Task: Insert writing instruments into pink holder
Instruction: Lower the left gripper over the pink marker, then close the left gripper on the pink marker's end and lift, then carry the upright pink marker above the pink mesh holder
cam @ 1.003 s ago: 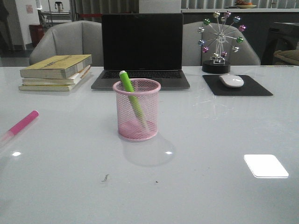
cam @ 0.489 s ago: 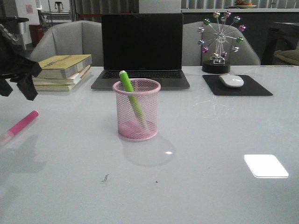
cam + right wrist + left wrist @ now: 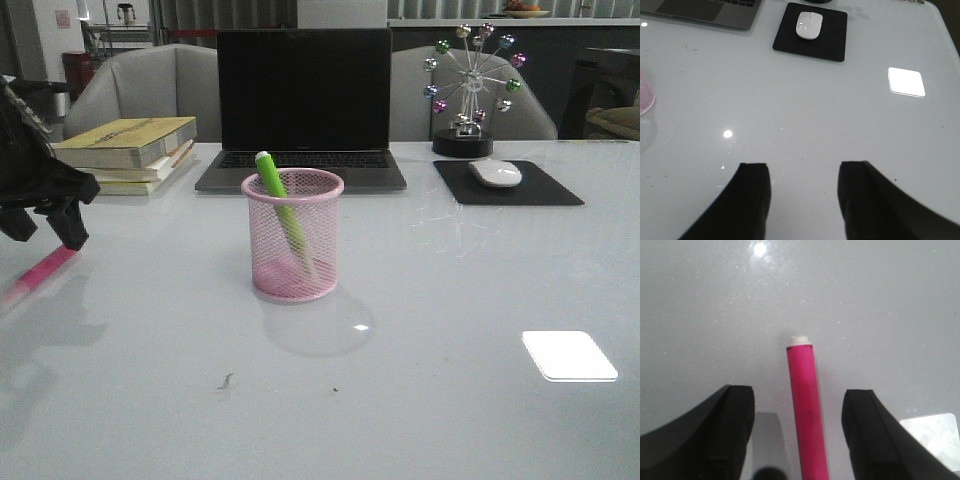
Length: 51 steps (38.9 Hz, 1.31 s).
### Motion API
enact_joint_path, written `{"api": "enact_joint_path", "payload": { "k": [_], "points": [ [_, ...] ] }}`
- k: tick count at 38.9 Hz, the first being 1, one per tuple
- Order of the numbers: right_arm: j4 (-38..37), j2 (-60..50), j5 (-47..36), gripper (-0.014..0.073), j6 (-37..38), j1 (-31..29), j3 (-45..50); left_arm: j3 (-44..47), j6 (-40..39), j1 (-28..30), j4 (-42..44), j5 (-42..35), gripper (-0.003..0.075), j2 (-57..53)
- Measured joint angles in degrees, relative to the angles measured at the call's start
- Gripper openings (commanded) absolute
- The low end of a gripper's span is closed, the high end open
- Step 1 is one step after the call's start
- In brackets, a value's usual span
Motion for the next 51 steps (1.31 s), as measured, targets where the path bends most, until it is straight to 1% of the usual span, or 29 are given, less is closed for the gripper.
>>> {"api": "enact_joint_path", "payload": {
  "k": [13, 15, 19, 22, 27, 29, 32, 45, 48, 51],
  "points": [
    [0.00, 0.00, 0.00, 0.0435, 0.00, 0.00, 0.00, -0.13, 0.00, 0.00, -0.42, 2.98, 0.0446, 2.00],
    [0.00, 0.00, 0.00, 0.0435, 0.00, 0.00, 0.00, -0.13, 0.00, 0.00, -0.54, 3.44, 0.0434, 2.00],
    [0.00, 0.00, 0.00, 0.0435, 0.00, 0.00, 0.00, -0.39, 0.00, 0.00, -0.64, 5.49, 0.0354, 2.00],
    [0.00, 0.00, 0.00, 0.0435, 0.00, 0.00, 0.00, -0.63, 0.00, 0.00, -0.64, 7.28, 0.0262, 2.00],
    [0.00, 0.00, 0.00, 0.0435, 0.00, 0.00, 0.00, -0.71, 0.00, 0.00, -0.64, 9.44, 0.0131, 1.90],
    [0.00, 0.00, 0.00, 0.0435, 0.00, 0.00, 0.00, -0.75, 0.00, 0.00, -0.64, 10.02, 0.0090, 1.90],
    [0.00, 0.00, 0.00, 0.0435, 0.00, 0.00, 0.00, -0.84, 0.00, 0.00, -0.64, 10.36, 0.0099, 1.90],
    [0.00, 0.00, 0.00, 0.0435, 0.00, 0.00, 0.00, -2.04, 0.00, 0.00, -1.59, 11.42, 0.0099, 1.61],
    [0.00, 0.00, 0.00, 0.0435, 0.00, 0.00, 0.00, -2.12, 0.00, -0.47, -3.03, 9.76, 0.0099, 0.37],
    [0.00, 0.00, 0.00, 0.0435, 0.00, 0.00, 0.00, -2.22, 0.00, -1.24, -4.72, 6.06, 0.0099, -2.18]
  ]
}}
